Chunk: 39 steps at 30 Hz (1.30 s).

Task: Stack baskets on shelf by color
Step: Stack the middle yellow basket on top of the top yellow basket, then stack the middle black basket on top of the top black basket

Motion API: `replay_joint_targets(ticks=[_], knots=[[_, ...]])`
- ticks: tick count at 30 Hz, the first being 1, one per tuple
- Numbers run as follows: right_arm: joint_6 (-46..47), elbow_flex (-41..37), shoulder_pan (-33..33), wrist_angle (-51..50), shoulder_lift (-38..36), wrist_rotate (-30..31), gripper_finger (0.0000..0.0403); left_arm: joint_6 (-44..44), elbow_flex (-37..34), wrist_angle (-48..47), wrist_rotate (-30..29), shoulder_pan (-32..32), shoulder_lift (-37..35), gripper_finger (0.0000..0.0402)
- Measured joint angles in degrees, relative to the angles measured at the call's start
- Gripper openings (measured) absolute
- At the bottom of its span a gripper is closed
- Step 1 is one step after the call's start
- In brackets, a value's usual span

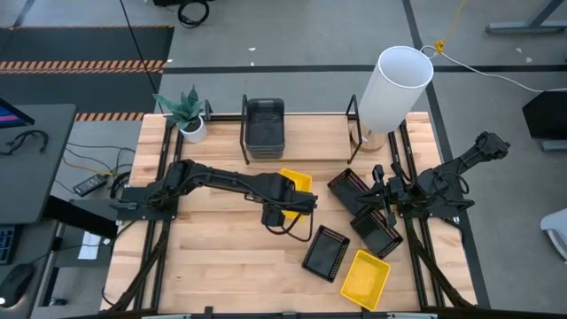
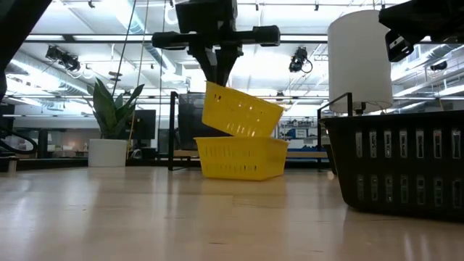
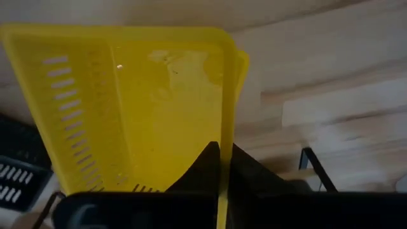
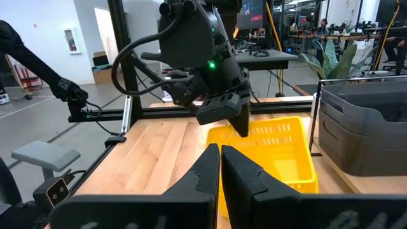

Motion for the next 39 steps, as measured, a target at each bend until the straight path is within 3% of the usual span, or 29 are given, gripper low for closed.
replay_joint_targets(ticks=[17,24,39], knots=[[0.00,0.00,0.01,0.00,0.00,0.01,0.0023,2.46,0.04,3.90,5.15,-1.70,1.80,0.0013],[0.00,0.00,0.02,0.00,-0.02,0.01,0.0023,-3.33,0.00,8.17,5.25,-1.70,1.95,0.0016],[0.00,0.00,0.01,-0.01,-0.02,0.02,0.0023,-16.26,0.02,7.60,7.32,-1.58,3.23,0.0120]])
